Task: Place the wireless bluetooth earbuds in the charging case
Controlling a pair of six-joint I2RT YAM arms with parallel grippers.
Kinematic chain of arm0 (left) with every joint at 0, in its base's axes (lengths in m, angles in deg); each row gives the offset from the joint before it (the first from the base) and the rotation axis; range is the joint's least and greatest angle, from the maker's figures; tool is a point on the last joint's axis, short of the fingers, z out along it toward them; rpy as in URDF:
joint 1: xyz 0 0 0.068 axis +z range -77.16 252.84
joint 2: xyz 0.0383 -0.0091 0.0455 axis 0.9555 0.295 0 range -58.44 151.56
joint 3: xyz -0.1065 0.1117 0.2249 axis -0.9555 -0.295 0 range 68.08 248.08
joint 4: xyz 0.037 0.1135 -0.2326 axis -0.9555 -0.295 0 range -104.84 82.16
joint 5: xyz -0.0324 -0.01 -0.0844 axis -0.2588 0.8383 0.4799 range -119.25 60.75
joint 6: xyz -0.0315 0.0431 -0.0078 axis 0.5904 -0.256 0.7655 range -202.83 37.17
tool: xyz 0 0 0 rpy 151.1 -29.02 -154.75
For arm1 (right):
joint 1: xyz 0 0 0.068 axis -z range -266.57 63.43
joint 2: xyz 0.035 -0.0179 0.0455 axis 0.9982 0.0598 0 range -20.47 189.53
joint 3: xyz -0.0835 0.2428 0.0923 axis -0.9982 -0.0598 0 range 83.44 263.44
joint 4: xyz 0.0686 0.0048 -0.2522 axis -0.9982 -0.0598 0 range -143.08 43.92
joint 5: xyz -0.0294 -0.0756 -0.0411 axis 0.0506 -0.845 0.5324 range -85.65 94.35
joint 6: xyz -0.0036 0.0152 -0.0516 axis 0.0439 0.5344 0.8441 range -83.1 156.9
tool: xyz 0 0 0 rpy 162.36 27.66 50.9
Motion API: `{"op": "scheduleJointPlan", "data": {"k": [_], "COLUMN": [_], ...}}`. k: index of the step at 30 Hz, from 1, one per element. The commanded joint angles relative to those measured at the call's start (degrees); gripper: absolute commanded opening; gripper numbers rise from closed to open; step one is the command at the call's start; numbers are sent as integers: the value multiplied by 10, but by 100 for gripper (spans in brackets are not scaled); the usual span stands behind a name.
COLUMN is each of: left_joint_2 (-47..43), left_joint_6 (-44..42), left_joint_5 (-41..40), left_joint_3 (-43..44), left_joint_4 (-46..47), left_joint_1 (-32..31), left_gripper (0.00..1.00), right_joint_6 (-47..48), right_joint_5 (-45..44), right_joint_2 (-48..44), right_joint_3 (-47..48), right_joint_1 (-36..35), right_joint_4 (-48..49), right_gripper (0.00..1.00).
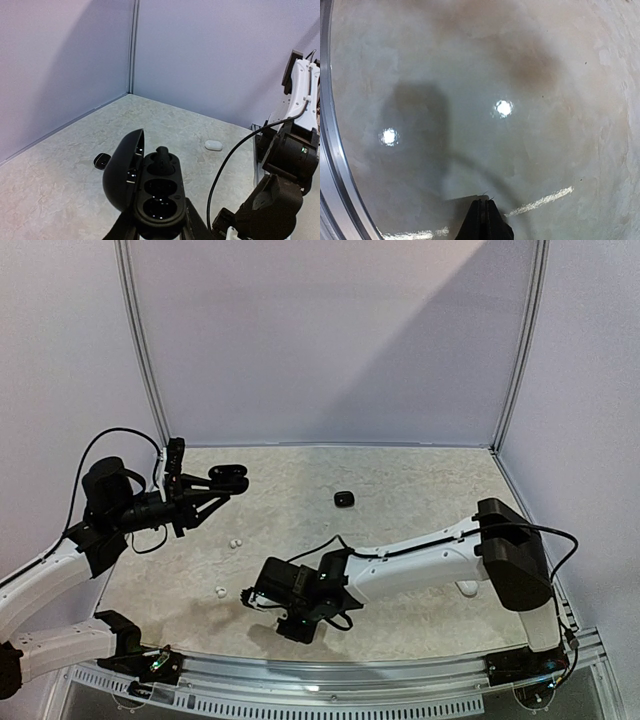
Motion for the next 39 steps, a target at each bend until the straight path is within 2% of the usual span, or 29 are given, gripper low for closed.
{"op": "scheduleJointPlan", "data": {"k": [1,10,23,31,36,39], "left_joint_2": [5,7,11,10,12,12], "left_joint_6": [-3,-5,-9,-12,-11,-11], "left_joint_5": [7,10,16,20,20,23], "left_joint_3": [1,2,1,2,2,0], "left_joint_4": [18,16,18,14,15,16], "left_joint_1": [6,6,6,6,6,6], "left_gripper": [0,0,0,0,0,0], "right_joint_6": [41,71,56,26,-10,-38], "right_joint_5": [-9,-8,-7,-13,-5,13], "right_joint_2": [-36,-77,-121,-140,-180,-225], "right_joint_3": [-27,-77,-117,-142,-176,-211], "right_joint_1": [1,1,1,3,18,31], "right_joint_4": [-52,-79,-100,-71,-39,11], "right_gripper": [5,9,14,15,15,17]}}
